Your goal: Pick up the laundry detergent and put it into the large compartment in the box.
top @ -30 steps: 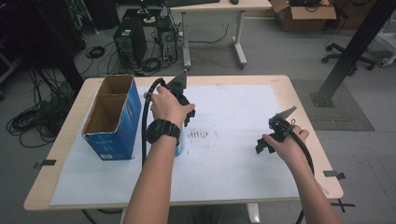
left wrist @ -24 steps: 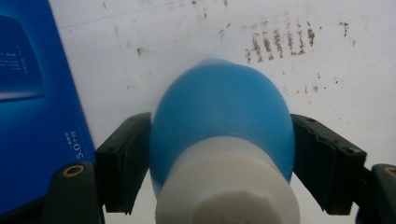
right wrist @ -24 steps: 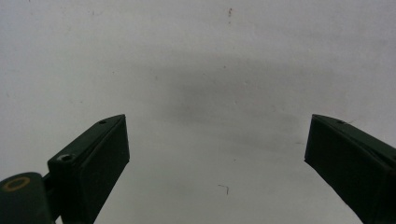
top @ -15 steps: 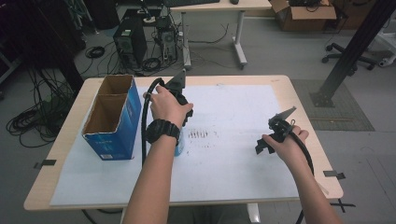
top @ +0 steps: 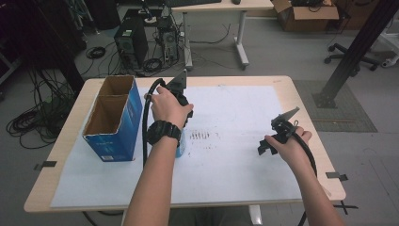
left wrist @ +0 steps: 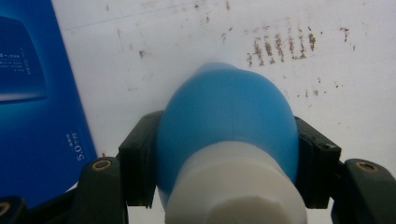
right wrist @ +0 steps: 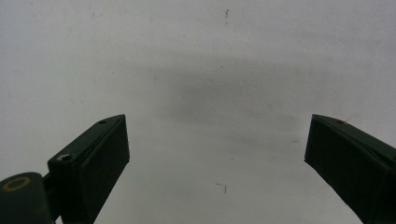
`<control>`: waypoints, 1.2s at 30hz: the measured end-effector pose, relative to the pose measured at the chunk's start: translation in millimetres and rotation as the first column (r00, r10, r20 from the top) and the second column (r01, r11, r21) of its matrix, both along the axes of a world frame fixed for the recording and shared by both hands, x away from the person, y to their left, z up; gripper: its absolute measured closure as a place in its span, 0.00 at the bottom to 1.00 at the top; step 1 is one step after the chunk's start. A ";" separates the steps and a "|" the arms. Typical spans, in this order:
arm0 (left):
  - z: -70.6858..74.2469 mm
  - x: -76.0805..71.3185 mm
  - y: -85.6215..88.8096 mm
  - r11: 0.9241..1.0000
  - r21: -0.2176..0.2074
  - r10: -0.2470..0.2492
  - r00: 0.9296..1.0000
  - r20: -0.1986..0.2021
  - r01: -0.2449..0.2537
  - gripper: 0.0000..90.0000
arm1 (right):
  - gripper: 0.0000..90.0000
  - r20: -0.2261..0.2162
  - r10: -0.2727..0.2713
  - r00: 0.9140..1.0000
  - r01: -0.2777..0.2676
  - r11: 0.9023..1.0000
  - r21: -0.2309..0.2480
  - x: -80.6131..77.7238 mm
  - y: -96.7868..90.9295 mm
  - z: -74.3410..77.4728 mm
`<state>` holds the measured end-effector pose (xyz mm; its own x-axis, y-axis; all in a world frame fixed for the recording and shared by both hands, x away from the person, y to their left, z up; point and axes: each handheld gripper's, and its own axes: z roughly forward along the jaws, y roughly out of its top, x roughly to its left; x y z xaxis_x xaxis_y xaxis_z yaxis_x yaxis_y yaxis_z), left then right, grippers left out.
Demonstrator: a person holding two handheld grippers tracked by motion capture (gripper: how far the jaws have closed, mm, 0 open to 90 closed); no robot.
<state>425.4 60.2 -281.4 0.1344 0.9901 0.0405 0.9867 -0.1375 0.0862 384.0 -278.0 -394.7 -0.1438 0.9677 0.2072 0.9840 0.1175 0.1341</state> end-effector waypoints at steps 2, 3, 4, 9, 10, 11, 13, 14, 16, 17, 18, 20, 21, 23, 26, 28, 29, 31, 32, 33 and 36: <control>0.6 0.3 -0.1 1.000 0.002 -0.001 1.000 -0.005 0.001 0.41 | 0.07 0.001 0.000 1.000 0.000 1.000 -0.003 -0.1 -0.2 0.5; 0.9 0.5 0.4 1.000 0.002 -0.001 1.000 -0.010 0.001 0.41 | 0.07 0.001 0.000 1.000 0.000 1.000 -0.002 -0.2 -0.3 0.8; 1.3 0.9 1.1 1.000 0.001 0.001 1.000 -0.017 -0.001 0.41 | 0.07 0.001 0.000 1.000 0.000 1.000 -0.002 -0.2 -0.5 1.2; 12.8 0.6 3.4 1.000 -0.002 -0.021 1.000 -0.022 0.021 0.42 | 0.07 0.006 -0.002 1.000 0.002 1.000 -0.002 0.1 0.5 5.2; 22.3 0.1 4.9 1.000 -0.002 -0.028 0.999 -0.017 0.028 0.42 | 0.07 0.006 -0.003 1.000 0.003 1.000 0.001 0.2 1.1 7.3; 22.3 0.1 4.9 1.000 -0.002 -0.028 0.999 -0.017 0.028 0.42 | 0.07 0.006 -0.003 1.000 0.003 1.000 0.001 0.2 1.1 7.3; 32.3 -0.4 7.0 1.000 -0.004 -0.031 0.999 -0.018 0.030 0.42 | 0.07 0.010 -0.001 1.000 0.001 1.000 0.000 0.0 1.6 10.0; 38.6 -0.7 8.6 0.999 -0.007 -0.034 0.999 -0.019 0.033 0.42 | 0.07 0.011 -0.001 1.000 0.001 1.000 0.000 0.0 2.0 11.2; 47.3 -1.2 10.9 0.999 -0.010 -0.037 0.999 -0.014 0.036 0.42 | 0.07 0.015 -0.002 1.000 0.002 1.000 0.000 0.0 2.4 13.5; 53.1 -1.6 12.3 0.999 -0.011 -0.040 0.999 -0.010 0.040 0.42 | 0.07 0.015 0.000 1.000 0.000 1.000 0.001 0.0 2.6 14.6; 56.3 -1.8 13.0 0.999 -0.013 -0.039 0.999 -0.007 0.039 0.42 | 0.07 0.012 -0.005 1.000 0.005 1.000 0.004 -0.3 3.7 16.0; 65.1 -2.2 15.7 0.999 -0.012 -0.046 0.999 -0.003 0.046 0.42 | 0.07 0.013 -0.007 1.000 0.007 1.000 0.003 -0.5 4.3 17.8; 69.4 -2.4 17.0 0.999 -0.015 -0.047 0.999 -0.002 0.047 0.42 | 0.07 0.015 -0.006 1.000 0.006 1.000 0.002 -0.6 4.6 18.8; 78.1 -2.7 19.5 0.999 -0.015 -0.050 0.999 -0.004 0.050 0.42 | 0.07 0.016 -0.006 1.000 0.006 1.000 0.001 -0.5 5.2 21.0; 91.3 -2.8 23.2 0.999 -0.014 -0.045 0.999 0.005 0.045 0.42 | 0.07 0.021 -0.008 1.000 0.008 1.000 0.001 0.2 7.3 24.9; 100.5 -2.8 25.9 0.999 -0.010 -0.046 0.999 0.009 0.046 0.42 | 0.07 0.024 -0.004 1.000 0.004 1.000 0.000 0.8 8.3 26.9; 106.3 -2.4 28.4 0.999 -0.009 -0.044 0.999 0.014 0.044 0.42 | 0.07 0.026 -0.004 1.000 0.004 1.000 -0.001 1.1 9.1 27.8; 114.6 -1.8 31.7 0.999 -0.006 -0.043 0.999 0.017 0.043 0.42 | 0.07 0.028 -0.007 1.000 0.007 1.000 0.003 1.6 10.7 29.5; 118.9 -1.6 33.6 0.999 -0.005 -0.038 0.999 0.017 0.038 0.42 | 0.07 0.029 -0.003 1.000 0.003 1.000 0.001 1.9 10.8 30.1; 124.2 -1.2 36.3 0.999 -0.002 -0.041 0.999 0.016 0.041 0.42 | 0.07 0.029 -0.003 1.000 0.003 1.000 0.003 2.2 11.2 30.6; 135.0 -0.7 42.2 1.000 -0.001 -0.031 0.999 0.028 0.031 0.42 | 0.07 0.031 -0.004 1.000 0.004 1.000 0.002 3.2 12.0 31.3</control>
<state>424.8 102.4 -146.4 0.1642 0.9855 0.0435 0.9792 -0.1682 0.1137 387.2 -265.9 -363.5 -0.1465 0.9677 0.2050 0.9798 0.1135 0.1644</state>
